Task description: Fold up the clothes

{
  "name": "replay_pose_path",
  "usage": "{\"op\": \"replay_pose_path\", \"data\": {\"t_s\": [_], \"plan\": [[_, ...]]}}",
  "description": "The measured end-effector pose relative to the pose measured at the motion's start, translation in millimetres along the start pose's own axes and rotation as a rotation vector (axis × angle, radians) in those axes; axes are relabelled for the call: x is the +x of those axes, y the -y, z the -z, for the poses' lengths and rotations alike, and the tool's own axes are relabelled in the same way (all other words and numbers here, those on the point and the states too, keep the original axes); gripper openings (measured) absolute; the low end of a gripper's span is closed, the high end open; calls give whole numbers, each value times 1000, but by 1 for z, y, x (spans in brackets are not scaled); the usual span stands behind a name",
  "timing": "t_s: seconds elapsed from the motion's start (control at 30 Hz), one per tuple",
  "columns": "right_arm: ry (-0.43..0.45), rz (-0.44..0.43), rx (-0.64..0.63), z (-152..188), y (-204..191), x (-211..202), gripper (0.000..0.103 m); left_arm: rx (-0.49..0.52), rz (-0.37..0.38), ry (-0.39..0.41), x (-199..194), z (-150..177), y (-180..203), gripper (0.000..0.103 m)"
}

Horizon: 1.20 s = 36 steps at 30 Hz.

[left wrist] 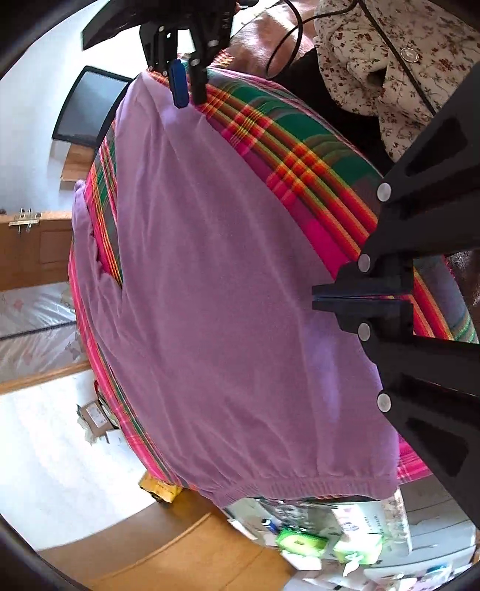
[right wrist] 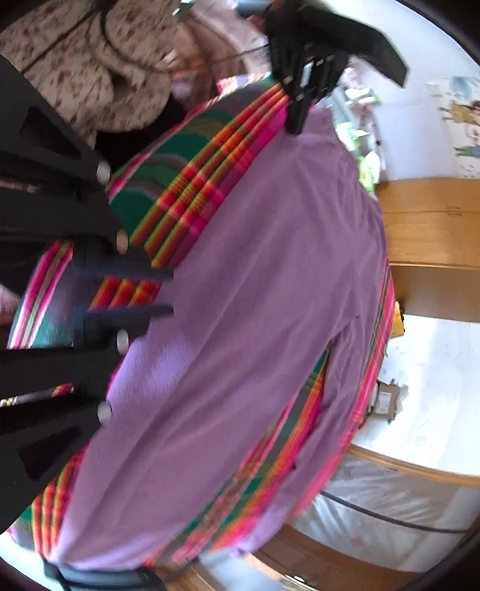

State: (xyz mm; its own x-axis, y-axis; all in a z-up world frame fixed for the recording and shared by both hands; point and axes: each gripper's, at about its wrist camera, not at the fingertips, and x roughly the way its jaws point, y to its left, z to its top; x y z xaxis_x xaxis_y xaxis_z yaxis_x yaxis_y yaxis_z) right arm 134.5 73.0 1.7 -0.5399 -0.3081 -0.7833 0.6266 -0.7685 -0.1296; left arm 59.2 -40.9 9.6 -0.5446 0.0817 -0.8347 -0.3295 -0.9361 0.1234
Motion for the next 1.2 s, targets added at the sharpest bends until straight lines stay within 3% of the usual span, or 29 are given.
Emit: {"op": "replay_pose_path", "data": {"t_s": [0.13,0.33,0.5,0.77,1.2], "plan": [[-15,47,-22,3,9,2,25,-44,5,39,-3,-7,-3,0],[-30,77,70,15,41,-4,28,109,28,51,1,-23,37,8],[-8,49,159,23,52,-5,32,199,70,26,14,-35,64,11],[11,6,130,29,43,-5,33,268,82,-2,26,-46,84,11],[46,-13,213,47,55,-10,35,377,97,-61,36,-58,107,11]]}}
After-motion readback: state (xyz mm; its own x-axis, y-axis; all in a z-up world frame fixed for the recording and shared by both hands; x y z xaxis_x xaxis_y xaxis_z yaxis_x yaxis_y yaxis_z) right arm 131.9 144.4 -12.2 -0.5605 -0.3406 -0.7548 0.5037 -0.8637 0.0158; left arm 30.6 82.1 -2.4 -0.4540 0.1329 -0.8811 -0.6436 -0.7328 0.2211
